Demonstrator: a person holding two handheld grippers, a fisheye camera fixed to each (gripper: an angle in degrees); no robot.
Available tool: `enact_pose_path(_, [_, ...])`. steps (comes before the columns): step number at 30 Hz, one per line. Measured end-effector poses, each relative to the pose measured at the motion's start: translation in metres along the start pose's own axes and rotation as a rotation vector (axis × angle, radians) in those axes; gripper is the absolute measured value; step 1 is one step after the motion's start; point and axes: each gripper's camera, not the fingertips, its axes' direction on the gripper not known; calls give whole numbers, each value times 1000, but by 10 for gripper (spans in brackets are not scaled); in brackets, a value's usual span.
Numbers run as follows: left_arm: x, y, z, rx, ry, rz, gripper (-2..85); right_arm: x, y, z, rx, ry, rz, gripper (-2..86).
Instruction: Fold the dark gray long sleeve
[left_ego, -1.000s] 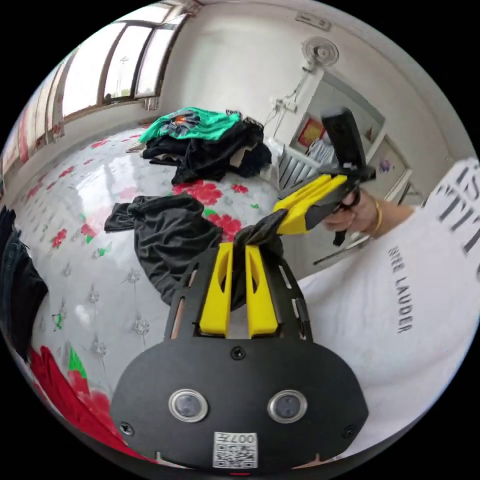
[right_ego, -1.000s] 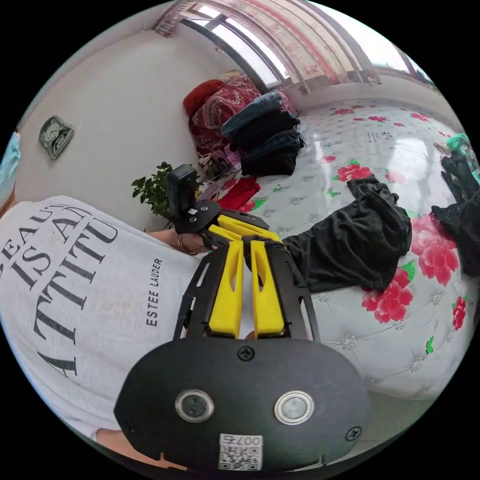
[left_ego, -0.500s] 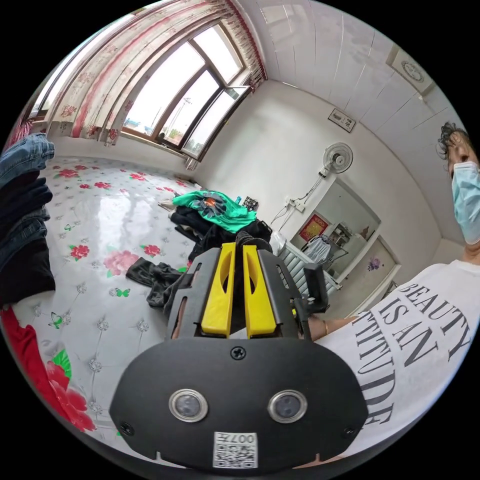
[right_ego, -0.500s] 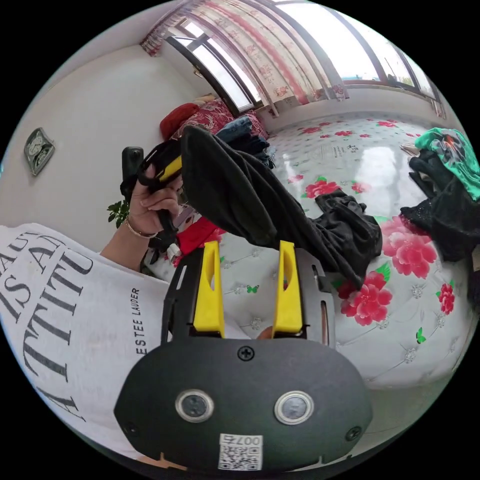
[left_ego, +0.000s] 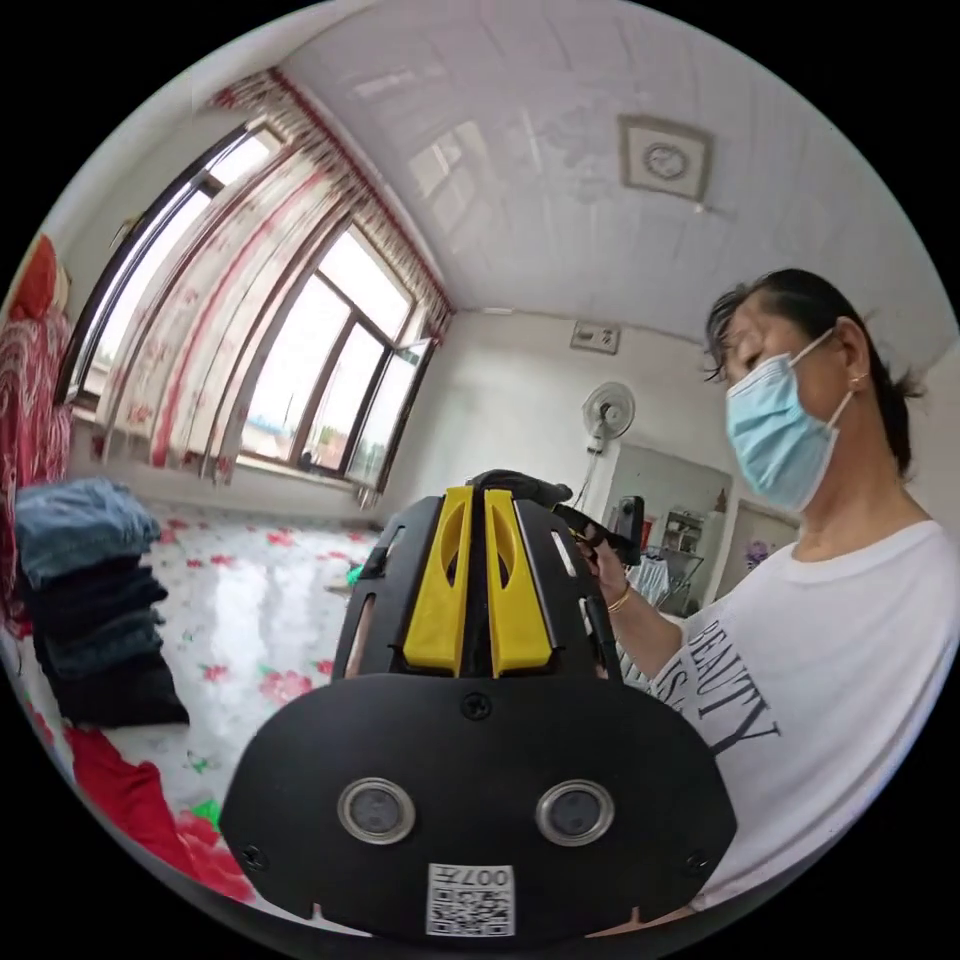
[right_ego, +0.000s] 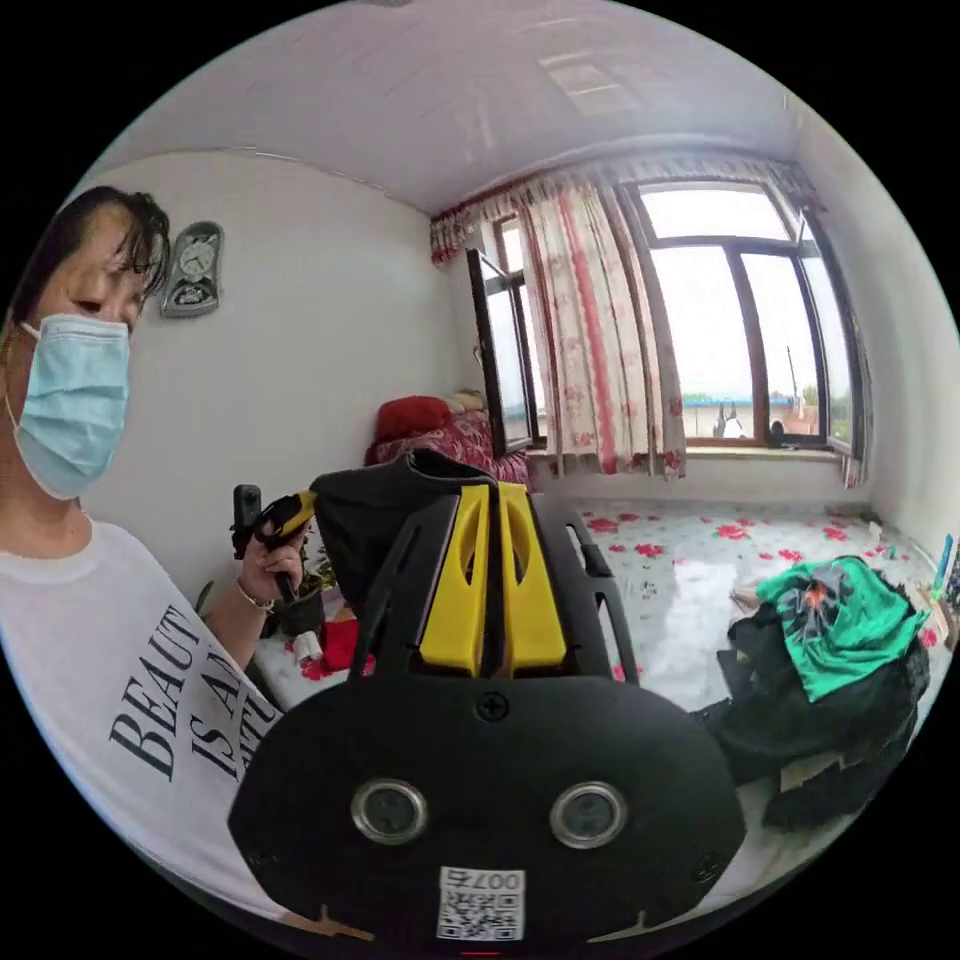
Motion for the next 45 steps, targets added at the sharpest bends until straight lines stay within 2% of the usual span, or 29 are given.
enact_pose_path(3, [21, -13, -5, 49, -50, 91, -3, -27, -19, -2, 37, 49, -136, 5])
enact_pose_path(6, [12, -12, 5, 8, -206, 79, 2, -19, -18, 31, -52, 53, -108, 8])
enact_pose_path(9, [-36, 17, 26, -120, -399, -65, 21, 20, 17, 101, -272, 18, 76, 21])
enact_pose_path(11, [-96, 69, 39, -330, -580, -344, 56, 44, 59, 137, -408, 35, 191, 32])
enact_pose_path(14, [-122, 132, 17, -356, -542, -548, 73, 63, 134, 148, -468, 25, 376, 46])
enact_pose_path(17, [-120, 173, 4, -487, -669, -579, 75, 69, 204, 153, -646, 63, 507, 54])
enact_pose_path(19, [-125, 191, 7, -586, -690, -598, 78, 68, 245, 158, -750, 49, 584, 57])
enact_pose_path(27, [-181, 205, 79, -714, -662, -609, 94, 69, 293, 209, -954, 46, 613, 64])
enact_pose_path(33, [-231, 200, 163, -843, -798, -493, 121, 78, 325, 245, -1080, 26, 654, 47])
enact_pose_path(37, [-262, 248, 212, -1073, -771, -585, 106, 78, 336, 246, -1039, -8, 729, 17])
enact_pose_path(39, [-254, 255, 219, -1085, -870, -488, 11, 80, 333, 237, -1006, -4, 741, 8])
enact_pose_path(41, [-242, 261, 228, -1140, -825, -433, -2, 81, 325, 226, -968, 20, 729, 3])
enact_pose_path(42, [-239, 260, 227, -1136, -813, -422, -4, 82, 317, 216, -933, 46, 724, 1])
enact_pose_path(45, [-214, 235, 197, -933, -742, -445, -8, 86, 283, 186, -796, 108, 702, -1])
